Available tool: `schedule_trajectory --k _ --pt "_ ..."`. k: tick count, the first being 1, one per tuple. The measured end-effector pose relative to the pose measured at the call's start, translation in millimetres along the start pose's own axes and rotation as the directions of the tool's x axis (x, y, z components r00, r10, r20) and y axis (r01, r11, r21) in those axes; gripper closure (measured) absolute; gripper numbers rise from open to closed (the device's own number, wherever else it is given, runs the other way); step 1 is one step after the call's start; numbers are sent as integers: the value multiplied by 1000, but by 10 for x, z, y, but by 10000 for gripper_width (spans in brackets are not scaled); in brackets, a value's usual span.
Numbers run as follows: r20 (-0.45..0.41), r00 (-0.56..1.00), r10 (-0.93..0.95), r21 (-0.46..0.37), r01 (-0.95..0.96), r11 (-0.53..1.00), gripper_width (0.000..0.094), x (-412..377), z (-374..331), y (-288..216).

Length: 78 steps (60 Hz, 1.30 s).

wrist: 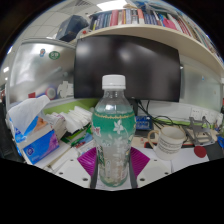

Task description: Pour water

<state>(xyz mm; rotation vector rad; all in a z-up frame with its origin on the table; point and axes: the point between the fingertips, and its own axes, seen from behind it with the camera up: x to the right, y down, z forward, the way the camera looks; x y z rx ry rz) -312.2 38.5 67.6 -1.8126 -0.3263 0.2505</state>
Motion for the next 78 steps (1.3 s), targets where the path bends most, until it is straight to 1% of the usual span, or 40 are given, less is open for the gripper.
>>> schedule_trajectory --k 2,4,6,7,13,19,22,28,32,36,42,48,54,58,61,69,78 --pt "0 1000 -5 2 5 1000 510 10 8 -4" --pt "-2 1000 -13 8 13 1000 595 45 15 -5" --pt "-4 1000 -12 12 12 1000 615 54 26 -10" --pt "-5 1000 -5 13 6 1000 643 61 33 -11" --pt "-5 1000 27 -1 -27 1000 664 77 76 -18" --pt "25 991 128 -35 -127 991 672 84 86 -92" --pt "42 969 242 -44 -240 970 672 98 87 -189" --pt "89 863 498 -103 -489 866 673 67 83 -441" --pt "126 743 658 -152 -641 752 673 62 81 -616" --pt "148 578 803 -192 -779 596 673 102 69 -820" --pt "179 325 929 -260 -895 363 675 116 34 -1097" --pt "211 58 976 -349 -928 130 674 91 -19 -1392" --pt "205 -235 950 -427 -895 -130 674 170 -32 -1622" --pt "184 -394 901 -456 -846 -277 672 262 -7 -1721" --pt "166 -467 869 -465 -814 -348 672 340 21 -1739" --pt "125 -598 792 -469 -739 -484 672 534 122 -1688" --pt "105 -655 748 -474 -694 -542 674 662 164 -1611"
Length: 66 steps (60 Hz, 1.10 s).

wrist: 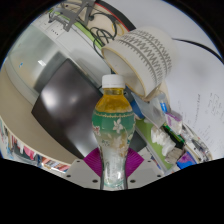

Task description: Pour water

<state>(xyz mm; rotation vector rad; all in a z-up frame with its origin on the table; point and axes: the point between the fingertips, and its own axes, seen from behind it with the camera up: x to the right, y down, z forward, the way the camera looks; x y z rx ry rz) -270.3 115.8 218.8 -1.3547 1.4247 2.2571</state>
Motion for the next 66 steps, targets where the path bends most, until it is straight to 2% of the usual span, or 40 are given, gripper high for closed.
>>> schedule_trajectory --k 14,17,21,24,28,31,33,39,40,45,49,51,54,60,66 --pt "-30 999 15 -25 -16 1000 674 82 -26 37" --pt "-66 995 -70 -47 67 997 675 123 -40 118" --pt "-125 946 -299 -91 289 953 676 168 -68 245" --pt "-164 835 -526 -129 510 850 674 172 -105 272" --pt "-170 555 -814 -157 800 579 673 8 -186 206" --pt "-181 322 -929 -141 927 348 676 -240 -258 76" --pt "-222 173 -960 -139 969 207 673 -437 -306 12" --pt "-329 -245 -912 -135 968 -211 672 -1010 -586 -318" --pt "-346 -296 -890 -120 955 -271 670 -1099 -653 -438" --pt "-442 -473 -762 -155 877 -455 667 -1471 -938 -754" --pt "-488 -536 -689 -208 838 -504 666 -1548 -1151 -1110" --pt "-506 -545 -668 -209 829 -518 667 -1519 -1239 -1348" --pt "-526 -544 -654 -245 833 -496 667 -1528 -1400 -1622" --pt "-540 -569 -621 -295 818 -493 668 -1428 -1589 -2093" --pt "-541 -583 -606 -307 808 -503 667 -1310 -1637 -2419"
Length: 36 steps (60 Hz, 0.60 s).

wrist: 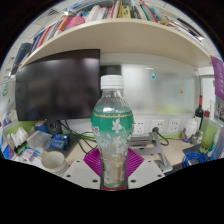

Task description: Pour water

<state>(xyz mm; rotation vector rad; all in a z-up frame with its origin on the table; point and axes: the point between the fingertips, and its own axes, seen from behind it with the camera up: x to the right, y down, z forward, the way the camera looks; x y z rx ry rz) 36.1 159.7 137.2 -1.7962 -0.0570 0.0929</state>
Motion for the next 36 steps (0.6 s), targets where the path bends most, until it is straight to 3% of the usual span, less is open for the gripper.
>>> schedule_trajectory --k 18,23,26,27,33,36 --pt "8 1000 -13 -44 13 999 647 59 246 673" --pt "-10 1000 -16 -6 16 1000 639 111 223 621" --pt "-15 1000 -16 6 16 1000 549 113 221 613" --pt "-10 1000 -13 9 13 1000 480 99 221 612" --pt "-9 1000 -7 6 7 1000 409 79 222 614" --pt "-9 1000 -8 -16 8 1000 295 81 207 653"
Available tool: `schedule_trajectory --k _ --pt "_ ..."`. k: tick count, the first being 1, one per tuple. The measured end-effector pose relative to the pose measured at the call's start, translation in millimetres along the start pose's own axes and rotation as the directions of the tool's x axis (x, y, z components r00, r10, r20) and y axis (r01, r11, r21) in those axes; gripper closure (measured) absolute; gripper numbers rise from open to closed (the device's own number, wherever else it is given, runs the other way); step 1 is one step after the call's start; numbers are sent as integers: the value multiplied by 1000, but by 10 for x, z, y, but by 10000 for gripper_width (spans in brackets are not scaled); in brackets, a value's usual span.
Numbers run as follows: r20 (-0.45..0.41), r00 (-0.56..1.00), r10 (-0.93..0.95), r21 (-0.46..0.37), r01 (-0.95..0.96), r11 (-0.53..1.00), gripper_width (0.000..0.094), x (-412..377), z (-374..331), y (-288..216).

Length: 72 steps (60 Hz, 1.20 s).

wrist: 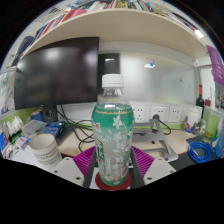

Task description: Pour water

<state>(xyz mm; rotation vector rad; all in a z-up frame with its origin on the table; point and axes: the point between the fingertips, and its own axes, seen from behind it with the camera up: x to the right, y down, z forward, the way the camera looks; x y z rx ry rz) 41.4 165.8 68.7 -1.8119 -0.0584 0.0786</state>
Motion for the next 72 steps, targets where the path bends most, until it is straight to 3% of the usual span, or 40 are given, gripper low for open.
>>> schedule_trajectory --k 3,4,5,8,19,29,37,53,72 --pt "-9 1000 -6 -22 6 1000 99 20 -50 53" --pt "-12 1000 -8 -27 7 1000 111 24 -76 67" --pt "-17 1000 -10 -32 10 999 62 28 -103 86" --pt "-35 999 -20 -51 18 999 100 38 -222 163" --pt "-106 994 -38 -144 23 989 84 -46 -1084 425" --pt "-104 995 8 -197 -29 980 78 -570 -1919 327" --pt "-102 992 75 -171 -92 981 71 -1013 -2383 -11" --pt "-136 990 32 -57 -40 998 70 -1334 -2967 -772" --pt "-153 987 51 -23 -55 998 74 -1446 -3304 -967"
